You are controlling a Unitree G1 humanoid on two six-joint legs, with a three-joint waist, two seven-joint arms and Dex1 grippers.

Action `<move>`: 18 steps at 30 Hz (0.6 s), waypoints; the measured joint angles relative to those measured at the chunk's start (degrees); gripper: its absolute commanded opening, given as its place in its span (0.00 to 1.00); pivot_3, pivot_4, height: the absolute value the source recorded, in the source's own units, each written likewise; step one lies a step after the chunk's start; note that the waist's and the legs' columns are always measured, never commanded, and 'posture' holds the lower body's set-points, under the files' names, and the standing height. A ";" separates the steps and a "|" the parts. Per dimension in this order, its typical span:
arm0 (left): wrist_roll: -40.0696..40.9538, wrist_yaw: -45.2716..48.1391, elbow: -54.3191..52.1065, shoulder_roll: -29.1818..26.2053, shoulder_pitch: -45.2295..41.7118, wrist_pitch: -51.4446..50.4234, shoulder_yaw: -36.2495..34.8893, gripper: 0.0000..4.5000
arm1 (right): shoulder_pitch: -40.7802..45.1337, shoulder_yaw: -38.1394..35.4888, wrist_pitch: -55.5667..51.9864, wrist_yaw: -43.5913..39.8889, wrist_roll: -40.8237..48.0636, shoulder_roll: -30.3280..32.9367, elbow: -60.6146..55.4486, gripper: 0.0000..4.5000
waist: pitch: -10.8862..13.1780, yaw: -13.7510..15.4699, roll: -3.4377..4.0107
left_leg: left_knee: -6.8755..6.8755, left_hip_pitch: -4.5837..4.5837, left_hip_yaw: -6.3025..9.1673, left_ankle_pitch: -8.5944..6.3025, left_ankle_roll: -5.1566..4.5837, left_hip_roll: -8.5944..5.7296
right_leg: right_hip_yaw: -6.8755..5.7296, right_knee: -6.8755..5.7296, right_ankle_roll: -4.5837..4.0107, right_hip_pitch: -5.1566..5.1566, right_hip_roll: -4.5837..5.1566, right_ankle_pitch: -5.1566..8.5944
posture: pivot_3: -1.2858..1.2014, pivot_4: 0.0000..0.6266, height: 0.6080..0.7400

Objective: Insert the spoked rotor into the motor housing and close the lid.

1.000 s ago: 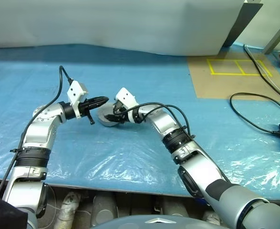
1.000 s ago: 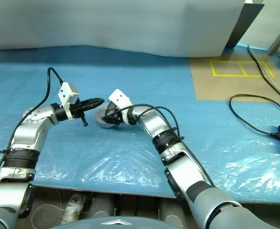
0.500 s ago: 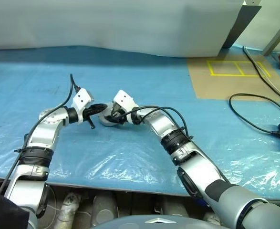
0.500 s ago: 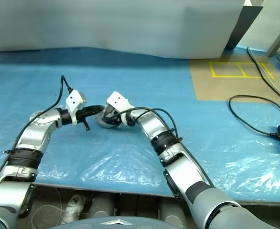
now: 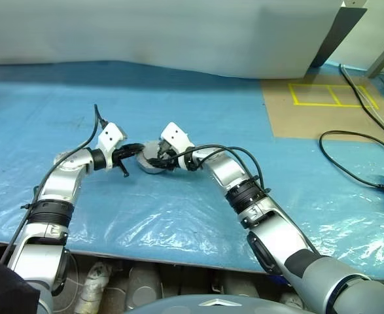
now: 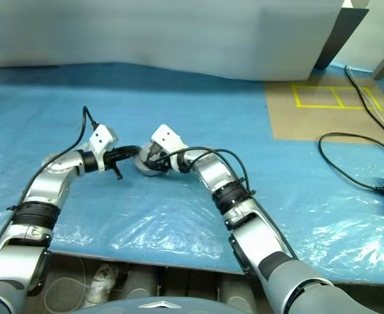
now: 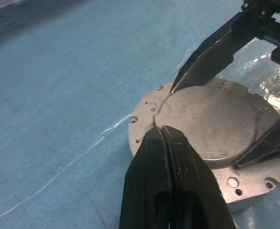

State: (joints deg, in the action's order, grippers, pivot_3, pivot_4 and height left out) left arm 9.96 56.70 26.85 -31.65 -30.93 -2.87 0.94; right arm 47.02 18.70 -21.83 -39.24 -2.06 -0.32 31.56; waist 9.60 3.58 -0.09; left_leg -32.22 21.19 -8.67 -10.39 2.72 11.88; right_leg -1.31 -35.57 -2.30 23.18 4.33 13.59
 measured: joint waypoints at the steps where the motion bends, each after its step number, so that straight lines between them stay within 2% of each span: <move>1: 0.00 0.04 -0.05 0.01 0.00 0.04 0.13 0.00 | -0.15 -0.01 -0.01 0.02 0.00 0.07 -0.21 0.66 | 0.00 0.09 0.00 | 0.01 -0.01 -0.01 0.00 0.00 0.00 | 0.00 0.00 0.00 0.00 0.00 0.00 | 0.52 0.24 1.00; 5: -0.07 0.38 -0.03 0.01 -0.01 0.45 0.32 0.00 | -1.25 -0.19 0.52 -0.20 0.34 0.42 -1.34 0.96 | 0.00 0.35 0.00 | 0.03 -0.01 -0.01 0.00 0.00 0.00 | 0.00 0.03 0.00 0.00 0.00 0.00 | 0.52 0.24 1.00; 6: -0.10 0.40 -0.02 0.01 -0.02 0.49 0.34 0.00 | -1.44 -0.24 0.60 -0.40 0.56 0.43 -1.50 0.99 | 0.00 0.34 0.00 | 0.03 -0.01 -0.02 0.00 0.00 0.00 | 0.00 0.03 0.00 0.00 0.00 0.00 | 0.52 0.24 1.00; 18: -0.64 1.21 0.74 0.00 -0.46 1.44 0.78 0.00 | -2.17 -0.71 -0.70 -1.20 1.61 1.35 -3.69 0.99 | 0.00 0.32 0.00 | 0.06 -0.01 -0.03 0.00 0.00 0.01 | 0.01 0.10 0.01 0.02 -0.01 0.00 | 0.52 0.24 1.00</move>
State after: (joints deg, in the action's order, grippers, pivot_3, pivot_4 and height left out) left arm 9.32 57.91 27.59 -31.65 -31.39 -1.43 1.72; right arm 44.84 17.98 -22.54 -40.44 -0.45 1.03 27.87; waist 9.60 3.89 -0.09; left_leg -32.16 21.18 -8.70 -10.39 2.72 11.90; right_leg -1.31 -35.48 -2.30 23.20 4.32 13.59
